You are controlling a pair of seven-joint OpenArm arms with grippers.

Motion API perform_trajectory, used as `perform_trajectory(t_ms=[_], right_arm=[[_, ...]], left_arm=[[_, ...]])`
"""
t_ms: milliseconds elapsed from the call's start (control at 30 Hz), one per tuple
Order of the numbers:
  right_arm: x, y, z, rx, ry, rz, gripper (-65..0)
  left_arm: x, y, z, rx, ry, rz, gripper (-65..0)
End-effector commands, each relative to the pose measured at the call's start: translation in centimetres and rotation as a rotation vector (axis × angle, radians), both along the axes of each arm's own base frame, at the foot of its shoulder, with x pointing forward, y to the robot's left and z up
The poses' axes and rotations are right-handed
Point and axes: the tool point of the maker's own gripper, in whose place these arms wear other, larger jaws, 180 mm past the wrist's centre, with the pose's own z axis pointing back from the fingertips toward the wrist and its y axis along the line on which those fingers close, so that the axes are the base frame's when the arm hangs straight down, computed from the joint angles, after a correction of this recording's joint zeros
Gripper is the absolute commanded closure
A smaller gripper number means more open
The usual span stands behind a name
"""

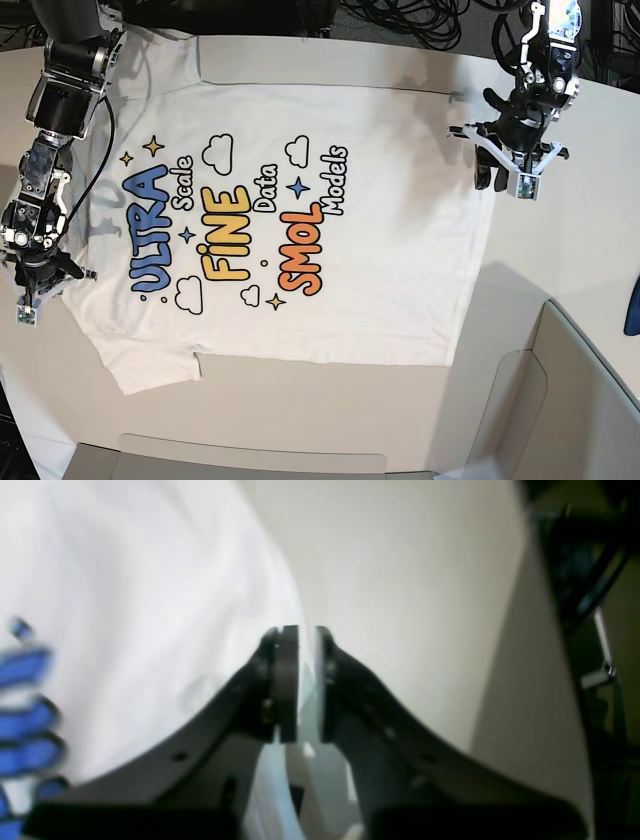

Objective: Layout the t-shirt on the table in an organized manner, then fold the t-shirt properly
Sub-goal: 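Move the left gripper to the shoulder seam and the right gripper to the collar corner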

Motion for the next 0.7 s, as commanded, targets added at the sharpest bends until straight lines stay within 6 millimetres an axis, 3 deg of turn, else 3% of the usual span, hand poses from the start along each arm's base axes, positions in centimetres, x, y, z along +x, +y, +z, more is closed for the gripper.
perform_trajectory(t_ms=[0,100,267,433,667], right_arm=[[0.7,-0.8,3.3,-0.027,-0.091,-0.017,-12.9],[-0.2,-0.8,5.9,-0.004,-0.199,-0.056,-18.7],[-5.6,0.0,7.8,0.179,-0.303,-0.102,-20.9],[-11.0,1.1,6.5,0.405,-0.3,-0.055,-20.9],[-19.3,-0.1,3.8,0.627,-0.266,-0.119,-21.0]], left_arm=[[0.8,0.1,1.7,0.01,-0.062,-0.008,-19.2],[0.7,0.0,1.8,0.009,-0.063,-0.01,-18.9],[-0.1,0.1,1.1,0.011,-0.037,-0.01,-18.9],[-0.7,0.1,0.6,0.014,-0.019,-0.011,-19.0],[-0.7,0.1,0.5,0.014,-0.017,-0.01,-19.0]])
